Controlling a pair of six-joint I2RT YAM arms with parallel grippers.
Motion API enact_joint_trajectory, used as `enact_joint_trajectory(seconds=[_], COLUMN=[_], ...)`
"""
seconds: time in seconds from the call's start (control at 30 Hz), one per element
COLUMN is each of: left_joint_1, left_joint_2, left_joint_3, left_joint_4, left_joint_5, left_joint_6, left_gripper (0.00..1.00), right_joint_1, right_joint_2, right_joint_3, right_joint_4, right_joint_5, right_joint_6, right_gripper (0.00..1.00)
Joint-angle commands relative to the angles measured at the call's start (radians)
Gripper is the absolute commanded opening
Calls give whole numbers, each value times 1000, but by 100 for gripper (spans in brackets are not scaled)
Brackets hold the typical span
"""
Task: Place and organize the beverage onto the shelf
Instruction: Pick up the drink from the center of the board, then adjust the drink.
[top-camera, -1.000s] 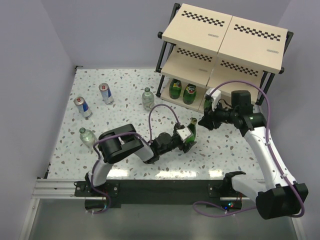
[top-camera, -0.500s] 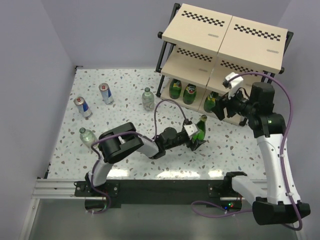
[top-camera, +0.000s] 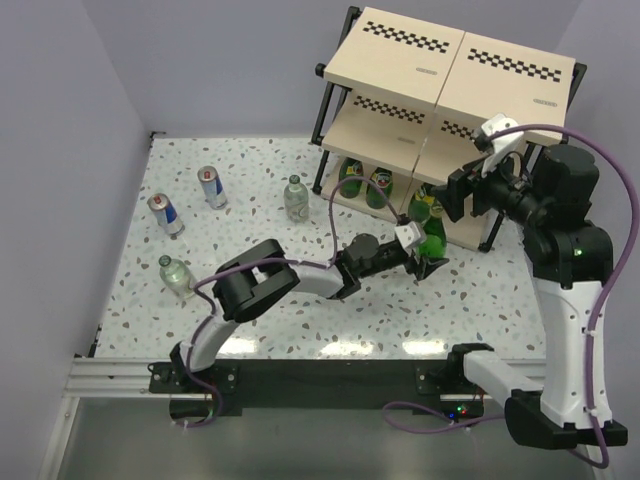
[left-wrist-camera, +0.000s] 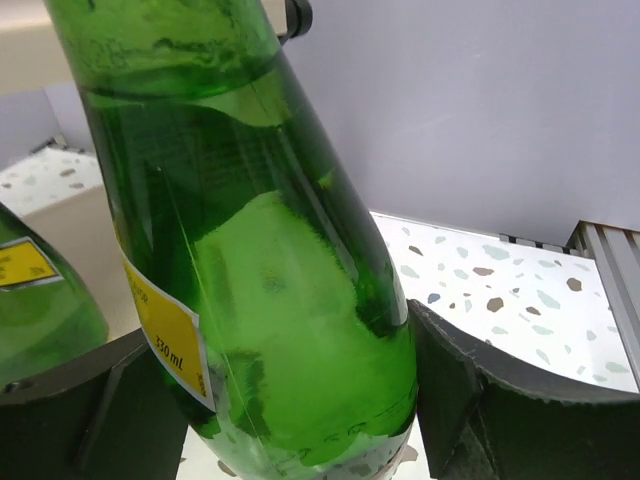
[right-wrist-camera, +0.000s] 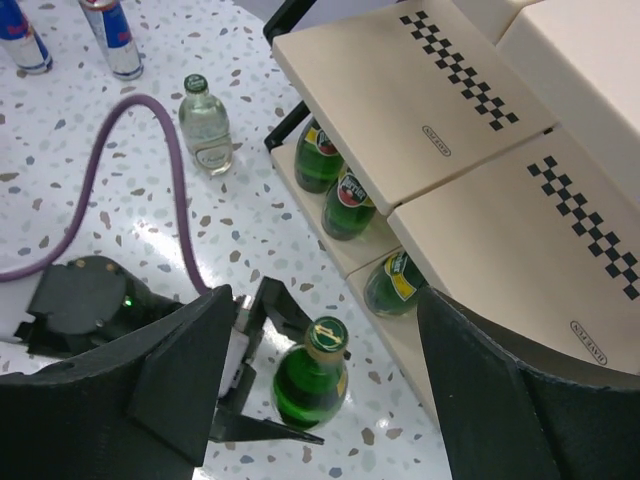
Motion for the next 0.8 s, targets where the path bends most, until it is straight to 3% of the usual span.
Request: enact_joint_trajectory(seconds=[0.0, 0.77], left_joint_1=[5, 21], left_joint_2=[7, 261], left_joint_3=[141, 670], left_joint_4=[58, -487], left_joint_5=[5, -100], left_joint_6=[-47, -142], left_gripper=[0, 0], right_joint_1=[-5, -5], right_joint_2=[27, 96], right_joint_3=[53, 177], right_joint_4=[7, 18], right_joint_5=[41, 110], right_joint_6=[66, 139], right_gripper=[78, 80])
